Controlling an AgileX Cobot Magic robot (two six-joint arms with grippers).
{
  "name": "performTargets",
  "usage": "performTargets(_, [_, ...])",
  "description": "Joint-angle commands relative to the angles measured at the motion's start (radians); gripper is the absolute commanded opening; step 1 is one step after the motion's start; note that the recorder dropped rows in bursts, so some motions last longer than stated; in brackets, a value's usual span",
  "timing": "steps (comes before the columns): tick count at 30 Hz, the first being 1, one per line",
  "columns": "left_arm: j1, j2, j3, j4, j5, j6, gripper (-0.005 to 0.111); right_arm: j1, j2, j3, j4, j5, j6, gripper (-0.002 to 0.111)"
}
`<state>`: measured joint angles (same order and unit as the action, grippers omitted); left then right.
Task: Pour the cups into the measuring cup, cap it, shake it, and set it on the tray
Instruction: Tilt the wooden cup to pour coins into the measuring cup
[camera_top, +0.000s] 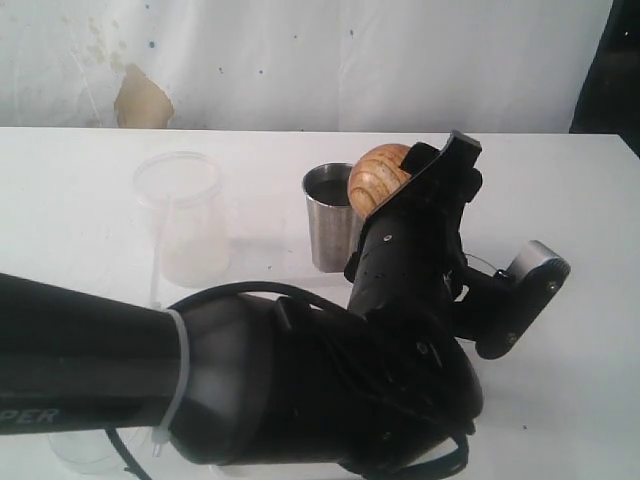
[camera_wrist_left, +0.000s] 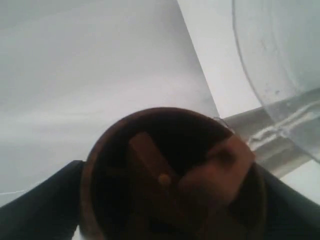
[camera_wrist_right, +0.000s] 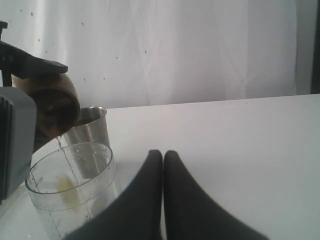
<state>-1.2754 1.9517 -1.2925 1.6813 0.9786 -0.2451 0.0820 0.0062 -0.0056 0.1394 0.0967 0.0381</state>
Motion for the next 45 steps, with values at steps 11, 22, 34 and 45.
performTargets(11, [-0.058, -0.007, -0.009, 0.063, 0.069, 0.025, 0.0, 0.007, -0.006, 0.006, -0.001, -0.008, 0.001, 0.0])
performTargets(22, [-0.064, -0.007, -0.009, 0.063, 0.064, 0.114, 0.0, 0.007, -0.006, 0.006, -0.001, -0.008, 0.001, 0.0])
performTargets(34, [-0.064, 0.051, -0.009, 0.063, 0.167, 0.182, 0.0, 0.007, -0.006, 0.006, -0.001, -0.008, 0.001, 0.0])
performTargets(45, [-0.09, 0.051, -0.012, 0.063, 0.193, 0.224, 0.0, 0.007, -0.006, 0.006, -0.001, -0.008, 0.001, 0.0])
